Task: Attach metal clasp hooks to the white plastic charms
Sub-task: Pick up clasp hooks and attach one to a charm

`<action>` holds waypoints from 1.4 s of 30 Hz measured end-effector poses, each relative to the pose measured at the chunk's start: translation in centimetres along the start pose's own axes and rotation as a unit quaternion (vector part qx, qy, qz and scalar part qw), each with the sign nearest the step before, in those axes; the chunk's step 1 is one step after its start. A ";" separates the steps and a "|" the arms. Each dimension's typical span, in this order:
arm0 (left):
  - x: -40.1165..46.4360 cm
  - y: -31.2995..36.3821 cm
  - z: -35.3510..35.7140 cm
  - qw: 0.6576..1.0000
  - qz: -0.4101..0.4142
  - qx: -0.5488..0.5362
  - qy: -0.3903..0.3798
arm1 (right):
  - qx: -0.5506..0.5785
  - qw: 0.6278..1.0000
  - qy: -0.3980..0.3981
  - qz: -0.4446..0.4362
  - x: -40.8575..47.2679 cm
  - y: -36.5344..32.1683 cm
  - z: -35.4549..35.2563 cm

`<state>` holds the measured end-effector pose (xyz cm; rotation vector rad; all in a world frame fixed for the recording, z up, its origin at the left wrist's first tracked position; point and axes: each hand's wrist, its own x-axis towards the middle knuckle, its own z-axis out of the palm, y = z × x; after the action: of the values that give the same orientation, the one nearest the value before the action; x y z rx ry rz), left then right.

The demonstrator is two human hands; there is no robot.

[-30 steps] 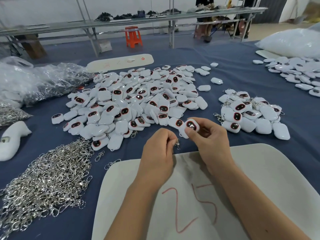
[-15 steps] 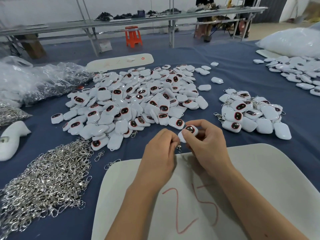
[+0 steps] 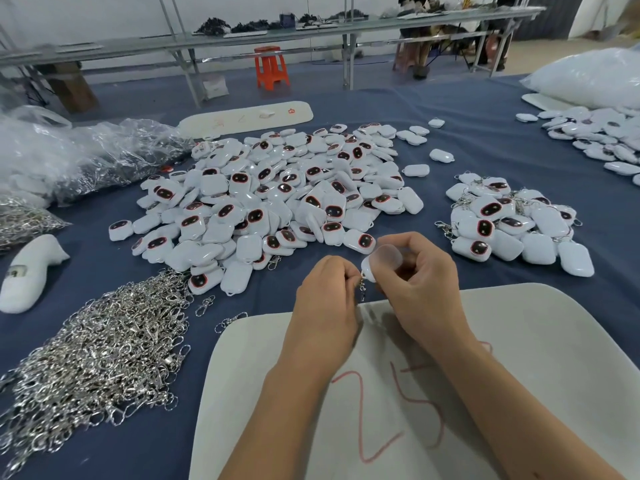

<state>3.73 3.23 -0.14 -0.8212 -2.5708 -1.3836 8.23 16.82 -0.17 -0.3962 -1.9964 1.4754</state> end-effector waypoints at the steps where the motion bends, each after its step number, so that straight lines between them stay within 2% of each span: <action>1: 0.0 0.0 0.0 1.000 -0.004 0.002 0.001 | -0.005 1.000 -0.001 -0.002 0.0 -0.1 0.0; 8: -0.1 0.4 0.3 0.999 -0.034 0.034 0.007 | -0.032 0.999 -0.006 -0.019 -0.3 -0.3 0.1; 13: -0.1 0.8 0.5 0.998 0.015 0.026 0.064 | 0.110 0.990 -0.006 0.084 -0.3 -0.5 0.5; 19: 0.0 0.5 0.4 0.997 0.033 0.003 0.072 | 0.178 0.977 -0.012 0.116 -0.5 -0.8 0.6; 22: 0.2 0.1 0.0 0.996 0.024 -0.038 0.078 | 0.183 0.976 -0.020 0.116 -0.8 -0.9 0.9; 25: 0.4 -0.2 -0.3 0.995 0.002 -0.085 0.053 | 0.190 0.975 -0.024 0.111 -0.8 -0.8 1.0; 29: 0.5 -0.5 -0.1 0.993 -0.013 -0.074 0.087 | 0.166 0.981 -0.005 0.104 -0.5 -0.3 0.8; 31: 0.6 -0.8 -0.1 0.994 -0.020 -0.048 0.100 | 0.119 0.988 0.017 0.094 0.0 0.0 0.4; 34: 0.6 -1.4 0.1 0.998 -0.013 0.046 0.039 | 0.034 0.995 0.025 0.091 0.7 0.4 -0.3; 37: 0.6 -1.5 0.5 0.991 -0.012 0.124 -0.046 | 0.056 0.993 0.002 0.103 0.8 0.3 -0.3; 42: 0.7 -0.5 1.1 0.991 -0.016 0.125 -0.054 | 0.011 0.998 0.014 0.057 0.7 0.8 -0.2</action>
<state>3.03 4.17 -0.86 -0.8360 -2.7750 -1.0194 7.75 17.65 -0.65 -0.5253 -1.9619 1.5523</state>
